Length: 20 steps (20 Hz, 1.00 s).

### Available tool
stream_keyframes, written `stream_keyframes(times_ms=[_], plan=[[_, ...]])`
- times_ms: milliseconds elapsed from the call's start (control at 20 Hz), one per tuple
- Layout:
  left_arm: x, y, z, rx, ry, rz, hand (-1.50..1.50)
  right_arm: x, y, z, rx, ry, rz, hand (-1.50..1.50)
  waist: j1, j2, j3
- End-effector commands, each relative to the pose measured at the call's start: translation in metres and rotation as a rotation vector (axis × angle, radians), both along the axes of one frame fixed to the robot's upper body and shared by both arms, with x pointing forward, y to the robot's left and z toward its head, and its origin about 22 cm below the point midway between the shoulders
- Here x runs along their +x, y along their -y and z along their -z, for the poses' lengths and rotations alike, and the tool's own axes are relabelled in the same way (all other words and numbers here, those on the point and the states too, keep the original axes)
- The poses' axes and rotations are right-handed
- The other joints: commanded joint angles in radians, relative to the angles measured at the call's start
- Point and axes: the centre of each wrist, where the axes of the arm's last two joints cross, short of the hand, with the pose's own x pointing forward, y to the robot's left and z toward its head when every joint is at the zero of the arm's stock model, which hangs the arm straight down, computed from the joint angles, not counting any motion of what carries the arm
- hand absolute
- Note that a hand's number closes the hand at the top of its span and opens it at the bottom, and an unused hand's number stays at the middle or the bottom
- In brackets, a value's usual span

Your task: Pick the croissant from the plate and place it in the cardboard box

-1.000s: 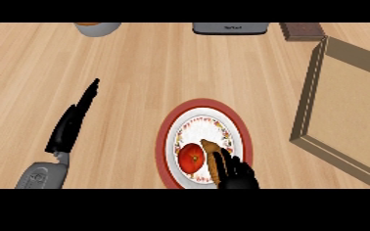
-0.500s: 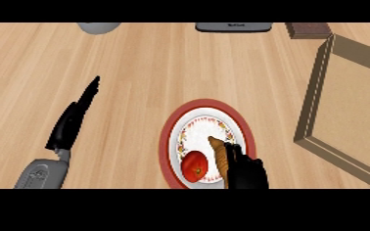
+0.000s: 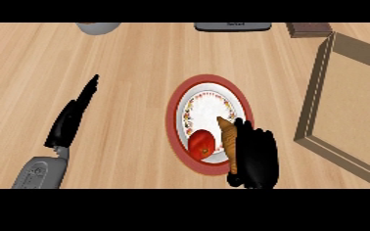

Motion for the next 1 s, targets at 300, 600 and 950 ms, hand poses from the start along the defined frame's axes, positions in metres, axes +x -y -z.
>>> stream_keyframes(times_ms=[300, 600, 950], plan=[[0.002, 0.007, 0.005, -0.002, -0.013, -0.002, 0.00, 0.065, 0.061, -0.166, -0.007, 0.398, 0.384, 1.50, -0.010, -0.020, -0.015], [-0.007, -0.011, 0.006, 0.003, -0.013, 0.006, 0.00, 0.062, 0.114, -0.221, 0.019, 0.469, 0.493, 1.50, -0.008, -0.020, -0.015], [-0.010, 0.004, -0.001, 0.003, 0.001, -0.001, 0.00, 0.064, 0.181, -0.212, 0.005, 0.410, 0.604, 1.50, 0.000, -0.019, -0.014]])
